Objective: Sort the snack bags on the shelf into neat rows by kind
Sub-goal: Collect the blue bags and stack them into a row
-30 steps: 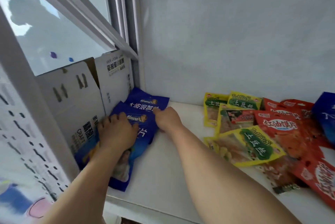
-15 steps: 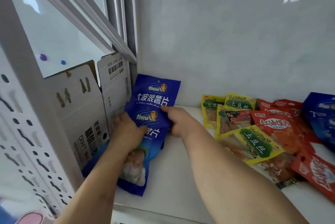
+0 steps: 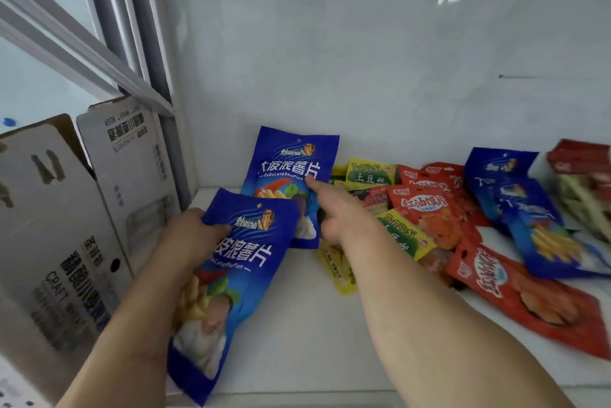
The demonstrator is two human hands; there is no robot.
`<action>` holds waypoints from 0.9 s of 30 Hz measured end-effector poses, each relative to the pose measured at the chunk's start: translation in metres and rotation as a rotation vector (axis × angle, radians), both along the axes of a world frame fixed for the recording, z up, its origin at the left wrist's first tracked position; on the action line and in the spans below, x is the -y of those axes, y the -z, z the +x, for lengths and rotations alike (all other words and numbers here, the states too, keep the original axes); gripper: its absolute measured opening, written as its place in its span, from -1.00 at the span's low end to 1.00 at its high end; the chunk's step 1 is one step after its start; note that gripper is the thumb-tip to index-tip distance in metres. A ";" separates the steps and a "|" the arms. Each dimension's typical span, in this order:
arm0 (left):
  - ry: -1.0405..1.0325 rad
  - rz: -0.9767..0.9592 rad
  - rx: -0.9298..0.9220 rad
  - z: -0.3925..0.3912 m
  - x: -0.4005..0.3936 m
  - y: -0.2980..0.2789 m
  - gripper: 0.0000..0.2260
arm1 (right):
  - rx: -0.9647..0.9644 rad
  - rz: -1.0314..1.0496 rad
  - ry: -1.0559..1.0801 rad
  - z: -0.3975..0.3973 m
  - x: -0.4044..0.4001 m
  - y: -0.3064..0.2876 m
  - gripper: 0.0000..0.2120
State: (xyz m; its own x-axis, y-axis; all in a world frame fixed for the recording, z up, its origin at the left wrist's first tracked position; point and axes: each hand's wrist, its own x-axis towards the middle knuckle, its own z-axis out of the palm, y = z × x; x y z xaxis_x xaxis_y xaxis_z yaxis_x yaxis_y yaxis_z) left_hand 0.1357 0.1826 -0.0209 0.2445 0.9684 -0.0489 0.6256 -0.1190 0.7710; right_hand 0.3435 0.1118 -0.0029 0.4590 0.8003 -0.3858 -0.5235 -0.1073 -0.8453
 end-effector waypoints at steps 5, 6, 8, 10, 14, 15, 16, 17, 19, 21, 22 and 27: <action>0.070 -0.015 0.184 0.033 0.019 -0.007 -0.87 | 0.026 0.058 0.054 0.033 0.031 -0.013 -0.80; 0.087 -0.021 0.206 0.040 0.025 -0.009 -0.86 | 0.045 0.066 0.068 0.041 0.039 -0.016 -0.80; 0.107 -0.056 0.271 0.056 0.036 -0.011 -0.84 | 0.080 0.089 0.088 0.058 0.054 -0.019 -0.80; 0.115 -0.078 0.344 0.071 0.048 -0.014 -0.85 | 0.124 0.101 0.103 0.075 0.069 -0.020 -0.78; 0.102 -0.117 0.503 0.101 0.086 -0.024 -0.85 | 0.225 0.079 0.113 0.105 0.103 -0.022 -0.70; 0.111 -0.149 0.554 0.108 0.096 -0.027 -0.88 | 0.260 0.078 0.123 0.115 0.113 -0.023 -0.69; 0.113 -0.177 0.589 0.116 0.106 -0.029 -0.91 | 0.287 0.077 0.129 0.124 0.124 -0.025 -0.69; 0.115 -0.203 0.607 0.124 0.116 -0.032 -0.93 | 0.324 0.072 0.139 0.134 0.136 -0.027 -0.69; 0.136 -0.247 0.628 0.140 0.138 -0.037 -0.93 | 0.415 0.058 0.175 0.154 0.161 -0.035 -0.69; 0.173 -0.287 0.653 0.157 0.161 -0.042 -0.93 | 0.498 0.058 0.245 0.179 0.188 -0.040 -0.71; 0.188 -0.307 0.660 0.166 0.171 -0.043 -0.93 | 0.543 0.058 0.295 0.194 0.202 -0.042 -0.74; 0.265 -0.404 0.714 0.209 0.231 -0.046 -0.86 | 0.708 -0.048 0.366 0.267 0.277 -0.040 -0.71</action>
State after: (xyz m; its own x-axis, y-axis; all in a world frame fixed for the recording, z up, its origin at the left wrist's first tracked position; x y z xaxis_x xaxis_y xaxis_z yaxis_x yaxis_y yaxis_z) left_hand 0.3452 -0.0482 0.0246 0.5630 0.8168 -0.1257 -0.0349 0.1755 0.9839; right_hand 0.6108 -0.1649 0.0372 0.8381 0.5416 0.0655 0.1271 -0.0770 -0.9889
